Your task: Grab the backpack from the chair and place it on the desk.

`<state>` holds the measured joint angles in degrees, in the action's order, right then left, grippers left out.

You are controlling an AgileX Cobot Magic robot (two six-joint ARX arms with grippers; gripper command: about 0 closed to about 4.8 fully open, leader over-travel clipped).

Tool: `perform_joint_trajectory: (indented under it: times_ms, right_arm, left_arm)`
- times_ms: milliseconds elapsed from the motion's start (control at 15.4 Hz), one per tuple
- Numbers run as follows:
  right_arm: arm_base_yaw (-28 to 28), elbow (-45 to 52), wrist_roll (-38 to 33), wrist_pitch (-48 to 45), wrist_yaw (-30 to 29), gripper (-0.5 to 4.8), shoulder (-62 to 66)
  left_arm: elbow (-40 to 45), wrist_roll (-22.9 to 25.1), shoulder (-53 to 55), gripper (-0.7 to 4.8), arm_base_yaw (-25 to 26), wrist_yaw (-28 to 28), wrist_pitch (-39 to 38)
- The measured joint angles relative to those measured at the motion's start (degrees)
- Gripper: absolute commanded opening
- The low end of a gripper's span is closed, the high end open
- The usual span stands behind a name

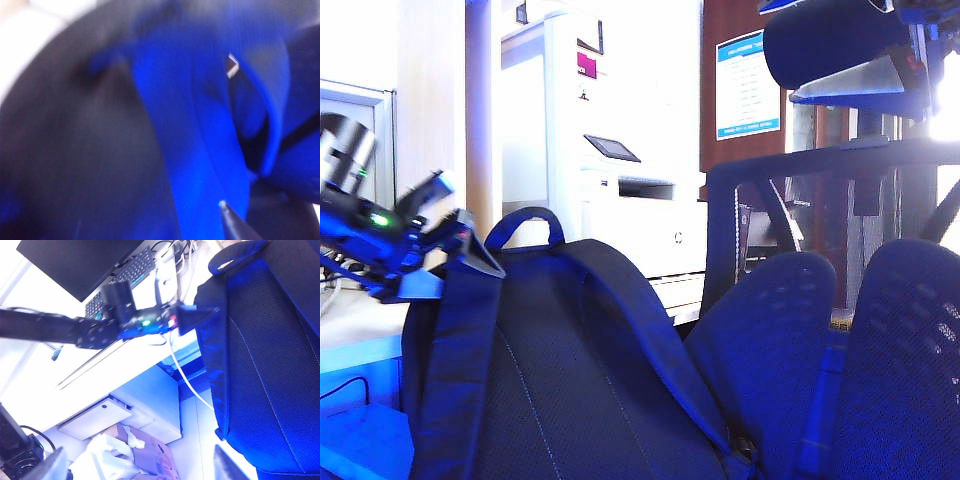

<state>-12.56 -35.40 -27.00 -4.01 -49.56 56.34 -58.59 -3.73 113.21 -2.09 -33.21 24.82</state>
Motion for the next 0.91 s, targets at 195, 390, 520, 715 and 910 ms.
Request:
perform_joint_trajectory:
  times_ms: [195, 390, 520, 715, 910]
  right_arm:
    - [0.0, 0.0, 0.0, 0.0, -1.5, 3.67, 0.0]
    - [0.0, 0.0, -0.6, 0.0, -5.9, 3.67, 0.0]
    - [0.0, 0.0, -0.6, -0.7, -10.8, 3.67, 0.0]
    - [0.0, 0.0, -0.7, -1.7, -12.7, 3.67, 0.0]
    - [0.0, 0.0, -0.7, -2.7, -12.7, 3.67, 0.0]
  left_arm:
    - [-7.1, 0.0, 4.2, -0.1, -1.0, 0.4, -5.9]
    - [-7.2, 0.0, 4.2, -0.05, -1.1, 0.2, -6.0]
    - [-7.2, 0.0, 4.1, -0.05, -1.1, -0.3, -6.1]
    - [-7.1, 0.0, -0.3, -0.05, -1.6, -0.7, -7.2]
    - [-6.7, 0.7, -8.4, -0.05, -1.8, -0.6, -9.9]
